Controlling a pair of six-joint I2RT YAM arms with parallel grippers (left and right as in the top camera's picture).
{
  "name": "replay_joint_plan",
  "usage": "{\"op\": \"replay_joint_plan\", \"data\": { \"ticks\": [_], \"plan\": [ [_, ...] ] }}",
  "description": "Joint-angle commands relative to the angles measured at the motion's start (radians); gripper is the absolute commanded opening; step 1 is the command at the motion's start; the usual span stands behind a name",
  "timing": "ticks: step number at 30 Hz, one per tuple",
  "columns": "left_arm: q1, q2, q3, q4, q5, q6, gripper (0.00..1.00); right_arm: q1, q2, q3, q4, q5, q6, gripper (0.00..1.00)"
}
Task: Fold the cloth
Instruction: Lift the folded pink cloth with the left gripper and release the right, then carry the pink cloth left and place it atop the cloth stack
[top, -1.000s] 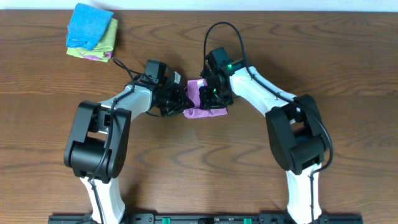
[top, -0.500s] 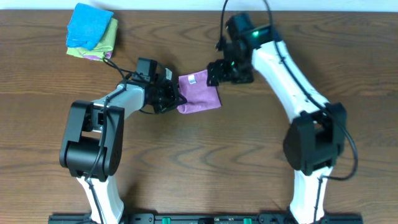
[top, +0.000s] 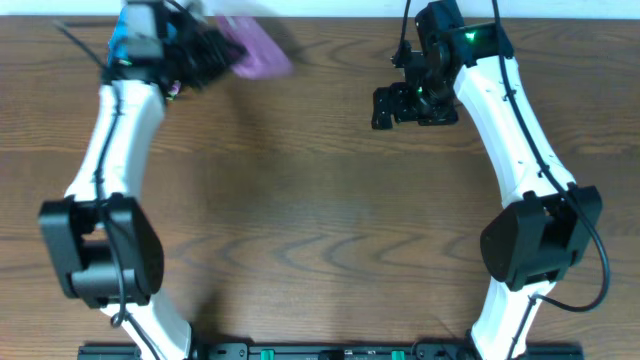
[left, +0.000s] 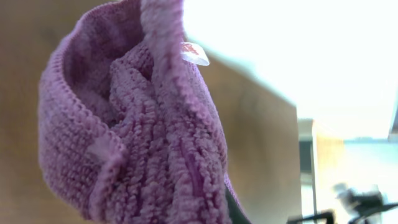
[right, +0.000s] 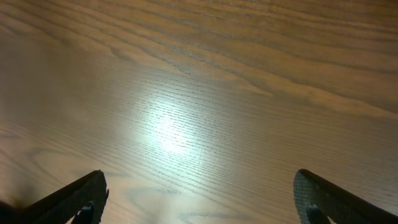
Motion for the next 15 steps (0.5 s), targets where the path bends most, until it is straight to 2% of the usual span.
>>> {"op": "replay_joint_plan", "data": {
  "ticks": [1, 6, 11, 15],
  "plan": [
    [0.072, -0.024, 0.093, 0.000, -0.085, -0.087, 0.06, -0.004, -0.009, 0.008, -0.004, 0.002, -0.033, 0.96],
    [0.203, -0.023, 0.113, 0.098, -0.141, -0.267, 0.06, -0.004, -0.009, 0.008, -0.011, 0.002, -0.033, 0.96],
    [0.292, -0.020, 0.113, 0.158, -0.189, -0.343, 0.06, -0.004, -0.009, 0.008, -0.010, 0.002, -0.032, 0.96],
    [0.314, 0.011, 0.113, 0.245, -0.203, -0.375, 0.06, -0.004, -0.009, 0.008, -0.009, 0.002, -0.031, 0.96]
  ]
}}
